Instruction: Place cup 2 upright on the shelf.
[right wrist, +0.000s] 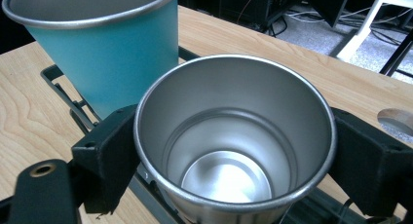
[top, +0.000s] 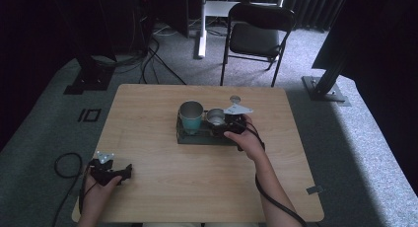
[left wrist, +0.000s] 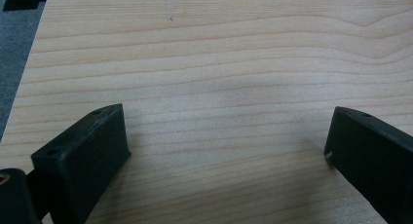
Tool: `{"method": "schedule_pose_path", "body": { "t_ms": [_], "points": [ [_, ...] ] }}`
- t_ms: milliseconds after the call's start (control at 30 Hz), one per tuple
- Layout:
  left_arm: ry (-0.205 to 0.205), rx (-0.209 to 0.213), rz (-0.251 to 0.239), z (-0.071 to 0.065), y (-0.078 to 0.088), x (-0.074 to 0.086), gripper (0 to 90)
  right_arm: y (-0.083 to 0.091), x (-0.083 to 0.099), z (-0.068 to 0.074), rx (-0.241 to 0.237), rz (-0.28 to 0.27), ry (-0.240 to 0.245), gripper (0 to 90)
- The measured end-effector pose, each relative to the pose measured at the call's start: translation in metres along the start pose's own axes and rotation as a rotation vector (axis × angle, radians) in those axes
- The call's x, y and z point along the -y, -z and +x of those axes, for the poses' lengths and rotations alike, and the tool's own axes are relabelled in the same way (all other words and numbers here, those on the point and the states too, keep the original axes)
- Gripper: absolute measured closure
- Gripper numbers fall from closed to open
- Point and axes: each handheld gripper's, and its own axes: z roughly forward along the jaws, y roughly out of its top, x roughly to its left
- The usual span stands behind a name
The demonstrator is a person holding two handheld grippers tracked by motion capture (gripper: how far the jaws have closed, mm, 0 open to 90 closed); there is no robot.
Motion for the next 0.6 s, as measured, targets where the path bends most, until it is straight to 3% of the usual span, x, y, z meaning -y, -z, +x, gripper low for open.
{"method": "schedule_pose_path", "body": {
  "t_ms": [400,600],
  "points": [
    [0.000,0.000,0.000,0.000,0.000,0.000,2.7,0.007,-0.002,0.001,-0.008,0.014,0.002,12.2],
    [0.000,0.000,0.000,0.000,0.000,0.000,2.7,0.014,-0.004,-0.001,-0.011,-0.024,-0.006,11.9]
  ]
}}
